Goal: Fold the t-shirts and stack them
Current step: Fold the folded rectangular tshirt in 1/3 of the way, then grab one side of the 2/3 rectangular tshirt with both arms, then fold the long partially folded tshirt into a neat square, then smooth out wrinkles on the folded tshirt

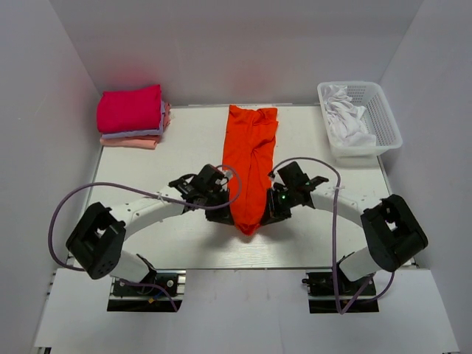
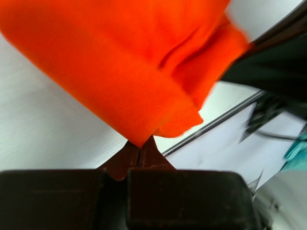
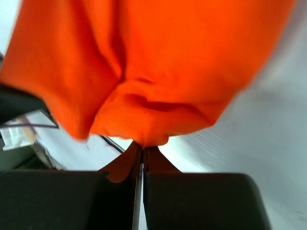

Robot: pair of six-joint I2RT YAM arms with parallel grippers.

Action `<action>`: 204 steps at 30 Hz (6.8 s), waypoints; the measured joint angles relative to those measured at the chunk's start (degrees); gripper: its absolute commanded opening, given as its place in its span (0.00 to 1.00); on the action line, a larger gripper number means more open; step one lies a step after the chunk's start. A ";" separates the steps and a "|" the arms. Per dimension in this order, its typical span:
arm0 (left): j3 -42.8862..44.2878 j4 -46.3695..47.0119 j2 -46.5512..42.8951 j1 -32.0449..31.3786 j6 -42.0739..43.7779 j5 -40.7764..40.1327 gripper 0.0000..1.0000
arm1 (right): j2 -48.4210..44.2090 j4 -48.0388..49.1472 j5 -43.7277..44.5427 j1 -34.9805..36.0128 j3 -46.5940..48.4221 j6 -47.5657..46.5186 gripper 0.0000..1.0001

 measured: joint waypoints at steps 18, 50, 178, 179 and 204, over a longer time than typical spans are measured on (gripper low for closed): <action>44.11 -13.18 27.67 10.84 0.81 -9.97 0.00 | 23.69 -17.44 7.69 -11.63 46.99 -8.31 0.00; 61.61 -5.01 44.17 19.80 7.26 -2.93 0.00 | 41.72 -15.26 2.80 -18.25 64.35 -8.50 0.00; 68.04 -27.87 34.73 20.81 6.84 2.84 0.00 | 15.45 -20.70 -9.66 -23.96 45.62 -9.14 0.00; 68.98 -27.71 35.85 21.00 6.58 2.71 0.00 | 16.74 -20.68 -9.66 -24.17 46.58 -9.09 0.00; 76.91 -10.67 52.19 23.43 5.53 2.67 1.00 | 39.80 -12.26 -5.05 -25.68 65.61 -5.01 0.91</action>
